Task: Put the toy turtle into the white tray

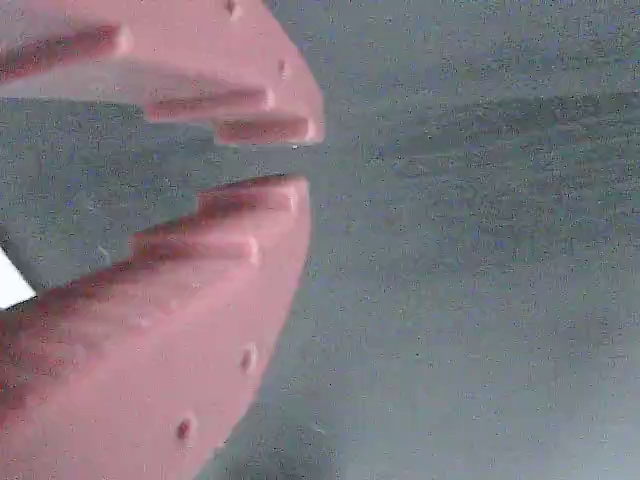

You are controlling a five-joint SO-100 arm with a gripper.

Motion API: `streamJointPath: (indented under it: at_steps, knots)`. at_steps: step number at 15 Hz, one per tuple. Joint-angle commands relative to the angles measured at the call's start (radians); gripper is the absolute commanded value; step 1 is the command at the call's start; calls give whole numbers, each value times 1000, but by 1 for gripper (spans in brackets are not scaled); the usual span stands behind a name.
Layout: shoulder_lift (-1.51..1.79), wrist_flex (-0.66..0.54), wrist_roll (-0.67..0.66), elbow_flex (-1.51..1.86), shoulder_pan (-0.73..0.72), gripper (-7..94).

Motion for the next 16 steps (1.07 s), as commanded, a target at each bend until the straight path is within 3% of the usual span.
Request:
streamJointPath:
  at_steps: [1,16]
  knots:
    - [35,26,15,2,-9,0]
    - [35,52,-28,2,-37,0]
